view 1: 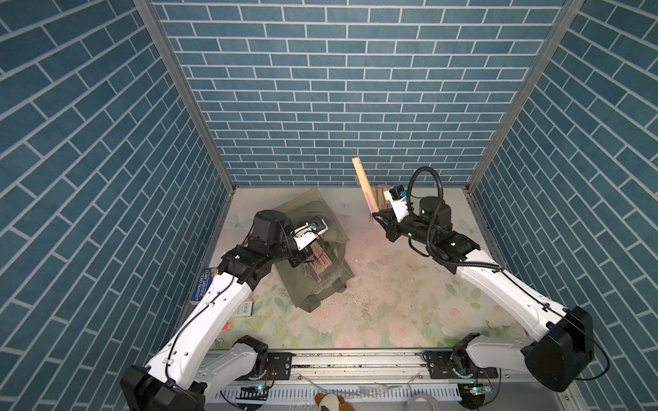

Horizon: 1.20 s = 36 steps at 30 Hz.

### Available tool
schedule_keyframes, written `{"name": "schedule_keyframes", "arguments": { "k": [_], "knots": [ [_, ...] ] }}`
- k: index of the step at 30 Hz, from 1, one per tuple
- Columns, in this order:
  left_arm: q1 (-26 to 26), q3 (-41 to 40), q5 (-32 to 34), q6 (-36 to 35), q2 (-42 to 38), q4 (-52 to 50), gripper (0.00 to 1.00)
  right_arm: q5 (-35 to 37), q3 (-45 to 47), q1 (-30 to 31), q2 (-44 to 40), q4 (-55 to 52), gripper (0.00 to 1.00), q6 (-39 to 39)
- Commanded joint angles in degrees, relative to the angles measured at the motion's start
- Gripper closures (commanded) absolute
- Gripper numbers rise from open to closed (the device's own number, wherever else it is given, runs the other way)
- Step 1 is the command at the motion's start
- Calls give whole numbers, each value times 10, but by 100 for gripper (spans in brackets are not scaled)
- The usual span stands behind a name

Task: Take out the folding fans from the tote bags
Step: Place the folding fan at the center of the board.

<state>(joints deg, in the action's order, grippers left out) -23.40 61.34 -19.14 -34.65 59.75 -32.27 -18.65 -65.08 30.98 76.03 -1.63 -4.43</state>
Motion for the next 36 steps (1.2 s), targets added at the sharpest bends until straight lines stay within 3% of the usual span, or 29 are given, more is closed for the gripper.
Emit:
{"name": "schedule_keyframes", "arguments": {
  "k": [1, 10, 17, 29, 36],
  "knots": [
    [-1, -6, 9, 2, 2, 9, 100, -40, -40, -48, 34, -29, 100, -19],
    [-1, -6, 6, 3, 0, 10, 100, -91, -137, -196, 164, -71, 100, -53],
    [-1, -9, 9, 3, -3, 11, 100, -133, -255, -292, 322, -153, 100, -85],
    [-1, -9, 9, 2, -2, 12, 100, -196, -441, -340, 562, -294, 100, -88],
    [-2, -10, 10, 2, -2, 12, 100, -236, -487, -337, 621, -348, 100, -93]
  ]
}}
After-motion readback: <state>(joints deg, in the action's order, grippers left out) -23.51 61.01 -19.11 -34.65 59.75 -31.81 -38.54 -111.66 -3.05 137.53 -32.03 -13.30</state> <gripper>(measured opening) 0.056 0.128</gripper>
